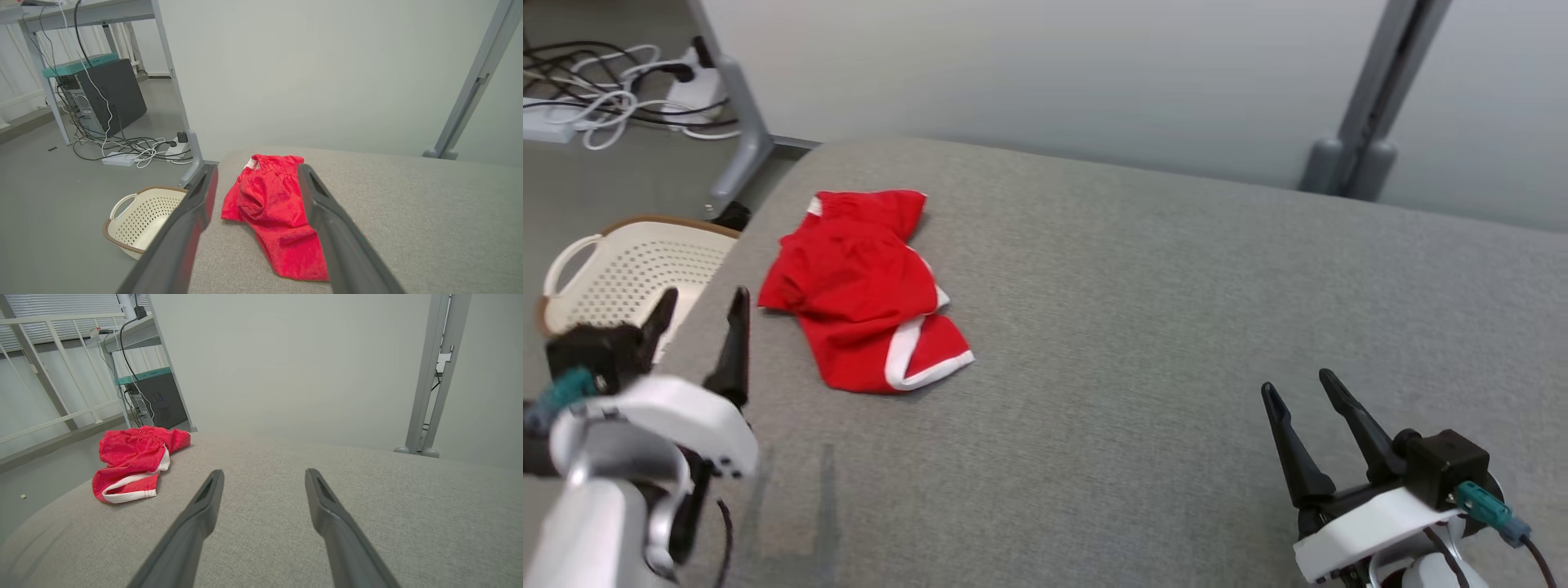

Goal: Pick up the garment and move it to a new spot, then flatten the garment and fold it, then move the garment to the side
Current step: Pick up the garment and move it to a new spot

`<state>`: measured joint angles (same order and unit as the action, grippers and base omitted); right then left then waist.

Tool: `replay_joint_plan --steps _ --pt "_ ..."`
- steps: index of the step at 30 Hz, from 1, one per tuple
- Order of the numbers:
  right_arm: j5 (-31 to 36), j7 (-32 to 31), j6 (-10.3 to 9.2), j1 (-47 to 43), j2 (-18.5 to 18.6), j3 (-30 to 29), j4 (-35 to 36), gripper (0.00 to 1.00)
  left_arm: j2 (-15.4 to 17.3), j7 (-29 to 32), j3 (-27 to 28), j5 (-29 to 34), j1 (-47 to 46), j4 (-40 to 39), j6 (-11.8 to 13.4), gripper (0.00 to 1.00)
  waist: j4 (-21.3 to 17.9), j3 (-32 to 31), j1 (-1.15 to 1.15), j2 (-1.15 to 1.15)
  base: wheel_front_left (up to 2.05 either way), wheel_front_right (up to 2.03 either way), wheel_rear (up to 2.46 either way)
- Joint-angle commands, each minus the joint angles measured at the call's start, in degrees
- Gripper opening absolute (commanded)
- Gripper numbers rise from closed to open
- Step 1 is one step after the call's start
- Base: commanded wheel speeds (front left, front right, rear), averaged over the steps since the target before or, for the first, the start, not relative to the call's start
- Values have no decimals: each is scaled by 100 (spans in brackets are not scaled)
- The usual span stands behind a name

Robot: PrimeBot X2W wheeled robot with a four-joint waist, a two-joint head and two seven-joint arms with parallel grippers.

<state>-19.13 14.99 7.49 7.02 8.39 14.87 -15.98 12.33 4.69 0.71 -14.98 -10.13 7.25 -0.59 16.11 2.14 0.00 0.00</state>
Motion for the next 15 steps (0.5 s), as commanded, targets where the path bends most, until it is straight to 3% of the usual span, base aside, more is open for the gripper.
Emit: replay_joint_plan --steps 1,8,15 --pt "-36 25 2 105 67 16 21 100 141 325 69 -123 -316 92 -81 100 -280 230 0 0 0 0 0" --pt "-57 25 2 446 168 253 164 100 592 1332 347 -701 -1396 978 -317 100 -787 670 0 0 0 0 0" --pt "-61 25 2 796 281 344 483 100 1054 1658 433 -778 -2275 2149 -375 100 -1262 1127 0 0 0 0 0"
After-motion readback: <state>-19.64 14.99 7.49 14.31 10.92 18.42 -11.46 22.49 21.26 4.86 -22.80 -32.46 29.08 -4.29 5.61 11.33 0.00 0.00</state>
